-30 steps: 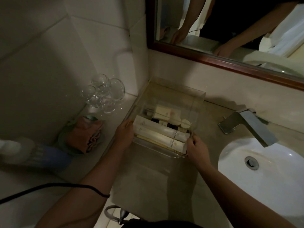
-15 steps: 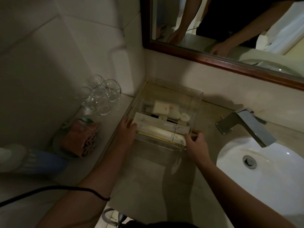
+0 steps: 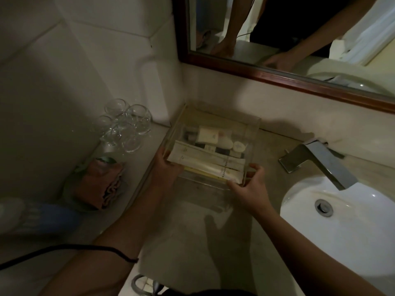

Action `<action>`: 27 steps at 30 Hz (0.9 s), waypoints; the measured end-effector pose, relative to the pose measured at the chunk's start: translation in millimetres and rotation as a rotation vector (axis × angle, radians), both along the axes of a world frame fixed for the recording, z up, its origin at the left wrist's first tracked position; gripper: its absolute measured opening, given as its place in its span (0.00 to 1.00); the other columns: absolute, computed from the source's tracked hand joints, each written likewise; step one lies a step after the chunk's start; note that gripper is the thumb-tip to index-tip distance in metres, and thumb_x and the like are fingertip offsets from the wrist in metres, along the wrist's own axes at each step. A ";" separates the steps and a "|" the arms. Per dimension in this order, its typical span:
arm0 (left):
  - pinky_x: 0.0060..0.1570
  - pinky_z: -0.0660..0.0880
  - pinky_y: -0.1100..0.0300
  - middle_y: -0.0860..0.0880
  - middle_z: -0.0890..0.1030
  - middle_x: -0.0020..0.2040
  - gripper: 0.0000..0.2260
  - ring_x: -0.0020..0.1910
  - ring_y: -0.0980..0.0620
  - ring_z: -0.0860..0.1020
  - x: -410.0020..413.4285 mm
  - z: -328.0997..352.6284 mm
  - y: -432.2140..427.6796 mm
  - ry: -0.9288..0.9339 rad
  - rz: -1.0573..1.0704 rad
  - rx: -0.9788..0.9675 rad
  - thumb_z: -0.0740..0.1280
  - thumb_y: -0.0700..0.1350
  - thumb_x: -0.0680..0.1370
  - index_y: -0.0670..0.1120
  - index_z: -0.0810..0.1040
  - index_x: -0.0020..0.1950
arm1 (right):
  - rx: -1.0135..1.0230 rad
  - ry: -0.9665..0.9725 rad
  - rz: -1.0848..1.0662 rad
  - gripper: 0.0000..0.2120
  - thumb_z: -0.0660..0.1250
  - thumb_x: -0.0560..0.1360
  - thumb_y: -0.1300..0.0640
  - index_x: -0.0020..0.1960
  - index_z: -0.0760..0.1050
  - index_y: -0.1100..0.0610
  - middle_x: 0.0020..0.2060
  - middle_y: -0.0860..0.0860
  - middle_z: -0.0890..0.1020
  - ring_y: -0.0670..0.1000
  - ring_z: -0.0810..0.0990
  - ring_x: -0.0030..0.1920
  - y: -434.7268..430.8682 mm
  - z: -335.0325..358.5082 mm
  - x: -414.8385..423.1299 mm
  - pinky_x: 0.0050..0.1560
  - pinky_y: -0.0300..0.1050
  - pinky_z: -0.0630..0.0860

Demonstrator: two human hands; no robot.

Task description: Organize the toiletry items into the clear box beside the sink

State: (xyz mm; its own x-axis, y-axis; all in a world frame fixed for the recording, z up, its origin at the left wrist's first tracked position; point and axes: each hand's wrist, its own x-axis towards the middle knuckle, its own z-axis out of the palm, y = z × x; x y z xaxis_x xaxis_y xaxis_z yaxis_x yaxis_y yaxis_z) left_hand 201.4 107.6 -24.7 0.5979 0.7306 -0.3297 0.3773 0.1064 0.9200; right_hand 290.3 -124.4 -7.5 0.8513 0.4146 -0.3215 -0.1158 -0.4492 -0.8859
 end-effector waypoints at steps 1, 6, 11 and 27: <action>0.58 0.76 0.51 0.45 0.75 0.64 0.43 0.58 0.48 0.77 -0.8 -2.3 1.1 0.008 -0.031 0.018 0.76 0.37 0.64 0.44 0.59 0.74 | -0.002 0.000 0.019 0.41 0.77 0.68 0.54 0.70 0.54 0.45 0.56 0.46 0.73 0.47 0.77 0.54 -0.7 -1.8 -0.2 0.52 0.42 0.78; 0.59 0.76 0.54 0.45 0.72 0.67 0.47 0.62 0.49 0.76 -2.2 -7.7 3.1 0.012 -0.177 0.142 0.77 0.42 0.63 0.50 0.54 0.76 | -0.056 -0.061 0.012 0.46 0.78 0.66 0.57 0.72 0.52 0.41 0.65 0.52 0.73 0.51 0.76 0.63 2.7 -7.4 1.7 0.61 0.54 0.77; 0.68 0.69 0.49 0.44 0.67 0.73 0.48 0.69 0.50 0.70 -0.6 -8.2 3.3 0.054 -0.213 0.239 0.75 0.50 0.63 0.49 0.52 0.77 | -0.088 -0.095 -0.057 0.44 0.78 0.67 0.56 0.73 0.54 0.47 0.63 0.52 0.75 0.51 0.77 0.62 6.9 -10.8 3.9 0.61 0.54 0.78; 0.68 0.68 0.54 0.44 0.67 0.70 0.46 0.68 0.47 0.69 31.7 -11.1 15.2 0.123 -0.104 0.374 0.79 0.45 0.62 0.49 0.58 0.75 | -0.256 -0.174 -0.021 0.34 0.73 0.68 0.43 0.69 0.63 0.48 0.63 0.52 0.72 0.50 0.78 0.54 19.4 -15.2 34.5 0.57 0.51 0.79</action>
